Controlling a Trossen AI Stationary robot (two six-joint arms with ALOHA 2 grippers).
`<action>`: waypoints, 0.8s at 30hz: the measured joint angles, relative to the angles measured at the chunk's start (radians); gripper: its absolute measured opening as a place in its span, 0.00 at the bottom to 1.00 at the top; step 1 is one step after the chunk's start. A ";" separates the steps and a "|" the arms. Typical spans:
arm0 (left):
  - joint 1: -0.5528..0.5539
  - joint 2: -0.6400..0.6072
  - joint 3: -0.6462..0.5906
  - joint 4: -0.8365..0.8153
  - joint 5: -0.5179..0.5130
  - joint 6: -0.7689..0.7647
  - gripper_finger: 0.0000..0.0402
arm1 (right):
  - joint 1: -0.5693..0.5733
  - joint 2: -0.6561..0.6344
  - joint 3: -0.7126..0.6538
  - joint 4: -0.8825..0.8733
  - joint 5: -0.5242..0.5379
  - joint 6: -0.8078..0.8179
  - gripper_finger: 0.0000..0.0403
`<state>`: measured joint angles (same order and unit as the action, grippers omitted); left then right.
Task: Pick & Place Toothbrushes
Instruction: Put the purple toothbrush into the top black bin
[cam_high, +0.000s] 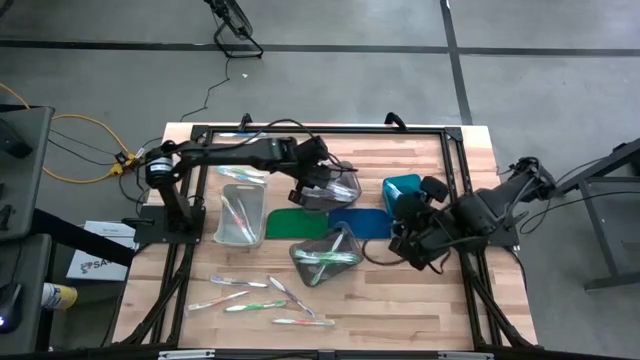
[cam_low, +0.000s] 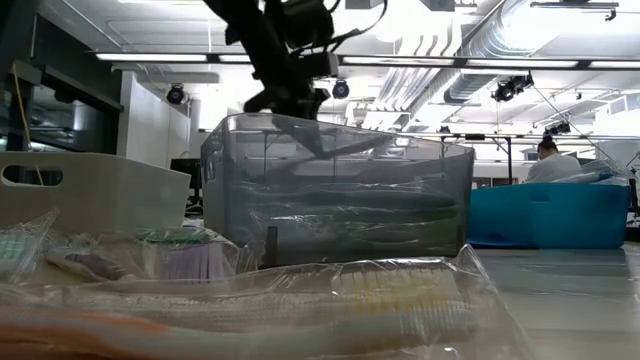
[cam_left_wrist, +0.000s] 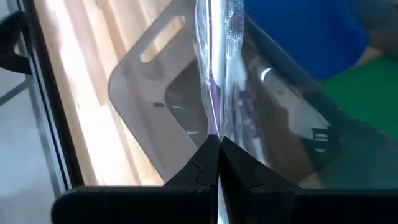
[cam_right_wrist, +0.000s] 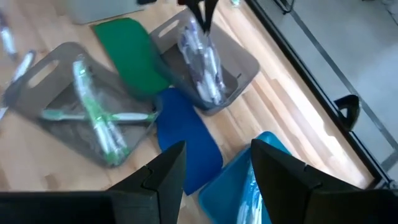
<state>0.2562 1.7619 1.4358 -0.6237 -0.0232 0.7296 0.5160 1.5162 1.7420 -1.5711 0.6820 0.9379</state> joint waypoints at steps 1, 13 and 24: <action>0.000 0.009 0.000 0.008 -0.009 0.000 0.00 | -0.012 0.000 0.000 0.000 0.000 0.000 0.43; -0.001 0.057 0.000 0.022 -0.089 -0.086 0.00 | -0.121 0.000 0.000 0.000 -0.003 0.005 0.43; -0.001 0.057 0.000 -0.015 -0.064 -0.132 0.16 | -0.184 0.000 0.000 0.002 -0.016 0.007 0.43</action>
<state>0.2550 1.8187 1.4353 -0.6384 -0.0868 0.5972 0.3321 1.5162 1.7420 -1.5689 0.6655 0.9447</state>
